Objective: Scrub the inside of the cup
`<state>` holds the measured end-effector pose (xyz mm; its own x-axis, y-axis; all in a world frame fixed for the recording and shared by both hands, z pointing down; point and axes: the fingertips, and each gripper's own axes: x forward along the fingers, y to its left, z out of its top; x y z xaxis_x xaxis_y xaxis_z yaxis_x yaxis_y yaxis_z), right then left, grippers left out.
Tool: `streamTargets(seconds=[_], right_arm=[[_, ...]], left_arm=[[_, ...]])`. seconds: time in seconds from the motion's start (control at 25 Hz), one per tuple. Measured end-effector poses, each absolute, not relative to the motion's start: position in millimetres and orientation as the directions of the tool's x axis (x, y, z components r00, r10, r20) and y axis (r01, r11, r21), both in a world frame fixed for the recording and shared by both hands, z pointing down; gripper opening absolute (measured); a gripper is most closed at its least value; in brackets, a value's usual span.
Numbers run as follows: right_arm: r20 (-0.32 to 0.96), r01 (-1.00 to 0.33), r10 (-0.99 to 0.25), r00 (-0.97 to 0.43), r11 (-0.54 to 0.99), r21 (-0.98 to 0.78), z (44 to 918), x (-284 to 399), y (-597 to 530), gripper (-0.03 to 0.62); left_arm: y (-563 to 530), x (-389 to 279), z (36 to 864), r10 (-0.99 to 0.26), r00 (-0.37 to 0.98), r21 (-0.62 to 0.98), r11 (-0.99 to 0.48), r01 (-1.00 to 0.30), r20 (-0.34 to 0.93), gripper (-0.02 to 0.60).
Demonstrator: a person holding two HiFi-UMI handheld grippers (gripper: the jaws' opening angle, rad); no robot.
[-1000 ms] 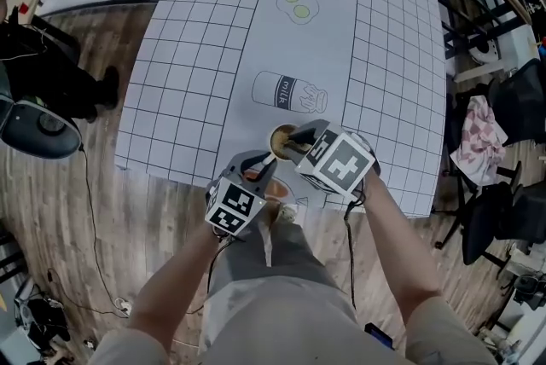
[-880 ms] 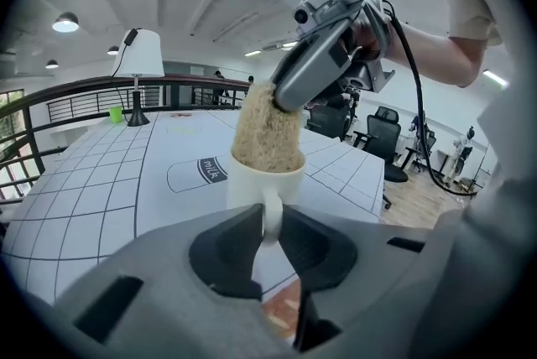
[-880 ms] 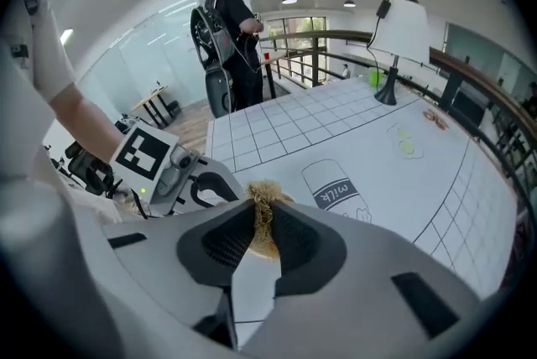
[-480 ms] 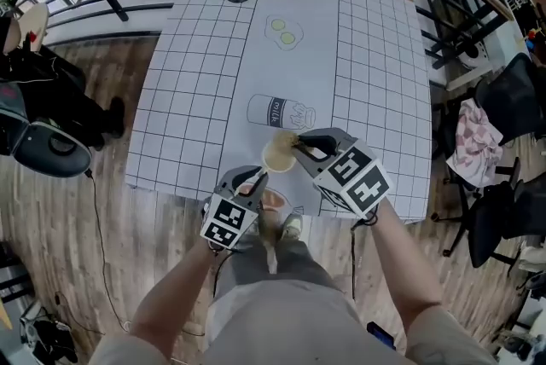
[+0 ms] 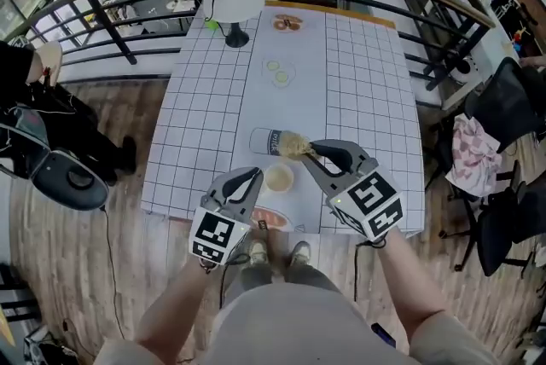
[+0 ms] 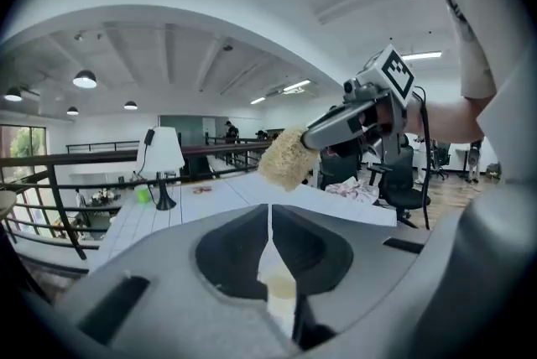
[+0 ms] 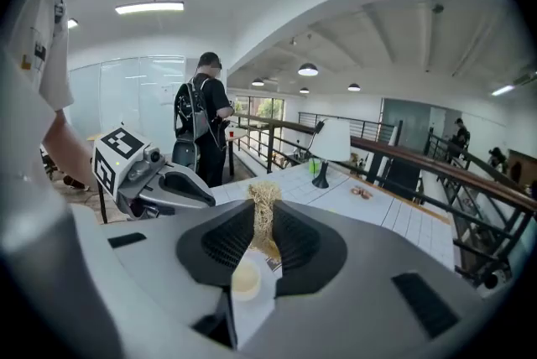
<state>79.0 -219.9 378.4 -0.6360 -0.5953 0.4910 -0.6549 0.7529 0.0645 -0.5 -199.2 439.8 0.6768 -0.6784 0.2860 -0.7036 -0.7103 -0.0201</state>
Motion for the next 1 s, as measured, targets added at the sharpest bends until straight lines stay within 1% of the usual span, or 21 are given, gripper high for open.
streamTargets(seconds=[0.16, 0.28, 0.44, 0.64, 0.72, 0.8, 0.92, 1.0], right_arm=[[0.374, -0.725, -0.705, -0.602, 0.68, 0.115, 332.4, 90.8, -215.9, 0.067], [0.276, -0.746, -0.754, -0.596, 0.647, 0.157, 297.4, 91.9, -208.1, 0.067], [0.152, -0.756, -0.782, -0.605, 0.624, 0.2, 252.4, 89.3, -191.7, 0.067], [0.016, -0.782, -0.806, -0.592, 0.58, 0.227, 213.9, 92.7, -167.9, 0.067], [-0.008, -0.791, -0.812, -0.583, 0.566, 0.233, 212.2, 92.5, -161.2, 0.067], [-0.003, -0.791, -0.812, -0.584, 0.569, 0.225, 219.0, 90.4, -154.9, 0.067], [0.041, -0.785, -0.807, -0.59, 0.584, 0.206, 239.7, 88.6, -148.6, 0.069], [0.073, -0.784, -0.807, -0.587, 0.588, 0.197, 253.0, 89.3, -146.7, 0.069]], left_arm=[[-202.4, 1.4, 372.8, -0.695, 0.691, -0.093, -0.715, -0.693, 0.197, 0.026], [-198.1, 2.4, 322.5, -0.713, 0.69, -0.124, -0.701, -0.702, 0.123, 0.026], [-188.0, 0.2, 266.7, -0.734, 0.678, -0.118, -0.676, -0.728, 0.022, 0.021], [-173.2, -3.8, 234.9, -0.745, 0.666, -0.136, -0.657, -0.742, -0.031, 0.018], [-169.9, -7.9, 230.8, -0.758, 0.65, -0.118, -0.642, -0.758, -0.052, 0.018], [-166.9, -11.8, 231.6, -0.764, 0.641, -0.107, -0.633, -0.767, -0.079, 0.018], [-162.1, -13.8, 240.3, -0.755, 0.646, -0.083, -0.641, -0.763, -0.111, 0.017], [-158.3, -13.6, 250.4, -0.755, 0.65, -0.092, -0.644, -0.76, -0.084, 0.017]])
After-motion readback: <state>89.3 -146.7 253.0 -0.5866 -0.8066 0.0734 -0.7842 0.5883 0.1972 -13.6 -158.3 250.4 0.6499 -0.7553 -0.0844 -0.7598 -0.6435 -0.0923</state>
